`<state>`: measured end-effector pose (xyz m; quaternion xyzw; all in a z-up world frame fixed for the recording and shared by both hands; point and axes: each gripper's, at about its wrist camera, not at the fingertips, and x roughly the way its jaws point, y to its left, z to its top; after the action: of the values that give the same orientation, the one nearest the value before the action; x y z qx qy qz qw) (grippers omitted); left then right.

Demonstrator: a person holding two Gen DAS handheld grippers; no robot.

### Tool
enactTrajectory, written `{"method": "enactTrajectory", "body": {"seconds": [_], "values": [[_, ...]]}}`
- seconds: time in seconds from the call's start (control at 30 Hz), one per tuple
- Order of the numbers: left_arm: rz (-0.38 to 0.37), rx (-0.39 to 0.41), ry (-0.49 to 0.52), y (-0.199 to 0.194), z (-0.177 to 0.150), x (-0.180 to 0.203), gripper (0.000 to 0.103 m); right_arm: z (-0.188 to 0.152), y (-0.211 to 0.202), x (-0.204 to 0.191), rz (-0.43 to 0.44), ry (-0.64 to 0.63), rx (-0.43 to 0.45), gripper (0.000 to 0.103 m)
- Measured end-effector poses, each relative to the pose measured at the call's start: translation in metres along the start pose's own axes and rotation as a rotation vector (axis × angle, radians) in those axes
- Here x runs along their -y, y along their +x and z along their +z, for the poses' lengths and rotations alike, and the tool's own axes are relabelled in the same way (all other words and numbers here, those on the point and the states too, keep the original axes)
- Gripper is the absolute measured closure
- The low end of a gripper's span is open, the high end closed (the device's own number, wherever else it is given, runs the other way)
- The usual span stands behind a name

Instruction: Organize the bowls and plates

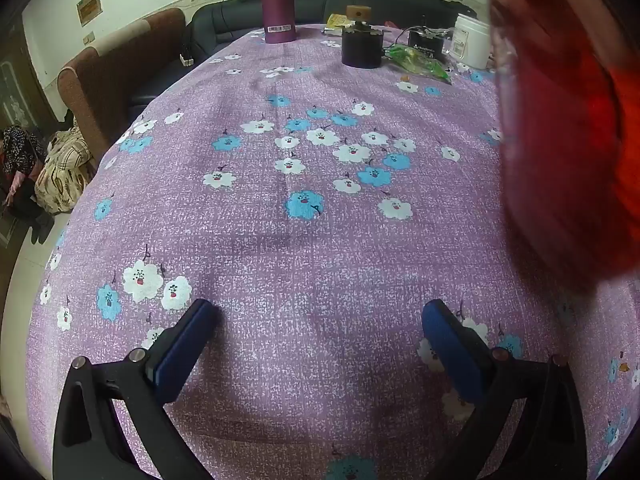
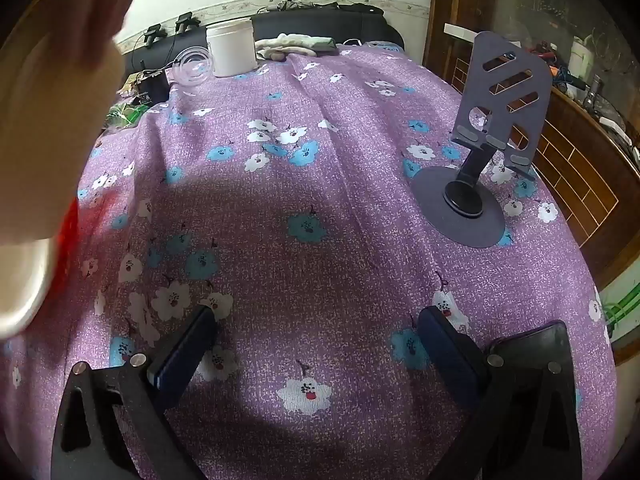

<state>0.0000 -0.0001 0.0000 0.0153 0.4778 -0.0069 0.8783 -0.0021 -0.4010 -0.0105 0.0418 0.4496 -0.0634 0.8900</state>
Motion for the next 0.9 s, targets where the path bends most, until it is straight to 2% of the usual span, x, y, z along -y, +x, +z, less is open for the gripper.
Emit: {"method": "enactTrajectory", "body": {"seconds": [0.9], "values": [[0.0,0.0,0.0,0.0004,-0.0001,-0.0001,0.0,0.0012,-0.0005,-0.0012,-0.004,-0.003,-0.002,0.001]]}}
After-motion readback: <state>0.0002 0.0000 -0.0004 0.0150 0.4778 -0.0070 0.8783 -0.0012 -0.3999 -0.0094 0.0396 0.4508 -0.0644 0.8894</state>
